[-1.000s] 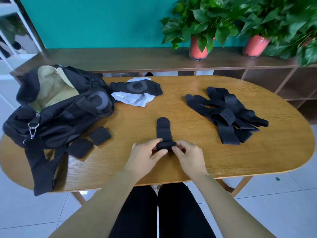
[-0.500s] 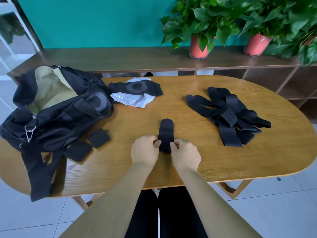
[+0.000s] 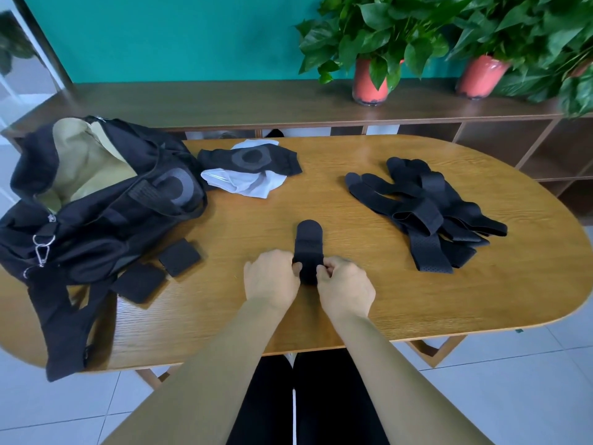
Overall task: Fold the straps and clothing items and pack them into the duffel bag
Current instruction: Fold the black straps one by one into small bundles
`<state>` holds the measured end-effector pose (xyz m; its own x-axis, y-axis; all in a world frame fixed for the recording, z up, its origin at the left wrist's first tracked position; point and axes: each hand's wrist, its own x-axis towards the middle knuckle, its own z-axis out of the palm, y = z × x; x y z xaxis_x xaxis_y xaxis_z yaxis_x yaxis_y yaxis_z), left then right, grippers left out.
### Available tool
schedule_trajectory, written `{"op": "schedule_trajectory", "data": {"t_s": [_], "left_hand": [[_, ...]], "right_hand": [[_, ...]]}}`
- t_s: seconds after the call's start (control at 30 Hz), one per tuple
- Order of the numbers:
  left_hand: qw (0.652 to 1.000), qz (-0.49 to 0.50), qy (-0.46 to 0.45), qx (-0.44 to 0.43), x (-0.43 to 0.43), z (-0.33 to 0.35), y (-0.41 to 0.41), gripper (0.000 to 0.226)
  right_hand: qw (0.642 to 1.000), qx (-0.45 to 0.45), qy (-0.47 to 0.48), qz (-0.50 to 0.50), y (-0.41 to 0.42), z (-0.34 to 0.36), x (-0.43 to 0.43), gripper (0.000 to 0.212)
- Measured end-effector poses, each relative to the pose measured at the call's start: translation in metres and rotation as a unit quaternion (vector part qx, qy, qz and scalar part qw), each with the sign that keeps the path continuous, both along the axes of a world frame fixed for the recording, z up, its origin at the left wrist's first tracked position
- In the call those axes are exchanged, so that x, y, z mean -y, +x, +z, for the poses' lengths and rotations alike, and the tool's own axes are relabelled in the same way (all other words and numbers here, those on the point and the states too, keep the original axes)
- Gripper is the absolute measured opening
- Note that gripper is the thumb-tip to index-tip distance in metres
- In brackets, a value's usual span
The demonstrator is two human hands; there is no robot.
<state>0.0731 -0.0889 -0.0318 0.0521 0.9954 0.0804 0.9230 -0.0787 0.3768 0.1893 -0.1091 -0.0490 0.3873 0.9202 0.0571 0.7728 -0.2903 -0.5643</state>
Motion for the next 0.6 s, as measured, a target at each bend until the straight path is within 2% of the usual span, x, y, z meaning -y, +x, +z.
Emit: {"op": "schedule_trajectory", "data": {"t_s": [0.07, 0.13, 0.27, 0.37, 0.43, 0.5, 0.6], "left_hand": [[0.997, -0.035, 0.069, -0.025, 0.002, -0.001, -0.001, 0.007], [0.985, -0.117, 0.109, -0.060, 0.002, -0.008, -0.002, 0.027], [0.979, -0.194, 0.051, -0.047, 0.001, -0.006, -0.012, 0.041], [0.970, -0.236, -0.006, -0.049, 0.005, -0.002, -0.023, 0.056], [0.964, -0.258, -0.010, -0.056, 0.011, 0.000, -0.028, 0.056], [0.966, -0.256, -0.004, -0.026, 0.015, -0.001, -0.032, 0.047], [0.974, -0.194, -0.048, 0.110, 0.015, -0.002, -0.033, 0.035]], "right_hand": [[1.000, 0.000, -0.004, 0.003, 0.000, 0.001, -0.001, 0.023], [1.000, 0.006, -0.012, 0.007, 0.001, 0.002, -0.002, 0.024], [0.998, -0.048, 0.003, 0.030, 0.007, 0.003, 0.004, 0.032], [0.986, -0.098, 0.028, 0.130, 0.020, 0.004, 0.020, 0.048], [0.975, -0.068, 0.024, 0.212, 0.028, 0.003, 0.030, 0.055], [0.968, -0.045, 0.031, 0.245, 0.033, 0.000, 0.033, 0.050], [0.973, -0.094, 0.049, 0.203, 0.036, 0.000, 0.031, 0.029]]}}
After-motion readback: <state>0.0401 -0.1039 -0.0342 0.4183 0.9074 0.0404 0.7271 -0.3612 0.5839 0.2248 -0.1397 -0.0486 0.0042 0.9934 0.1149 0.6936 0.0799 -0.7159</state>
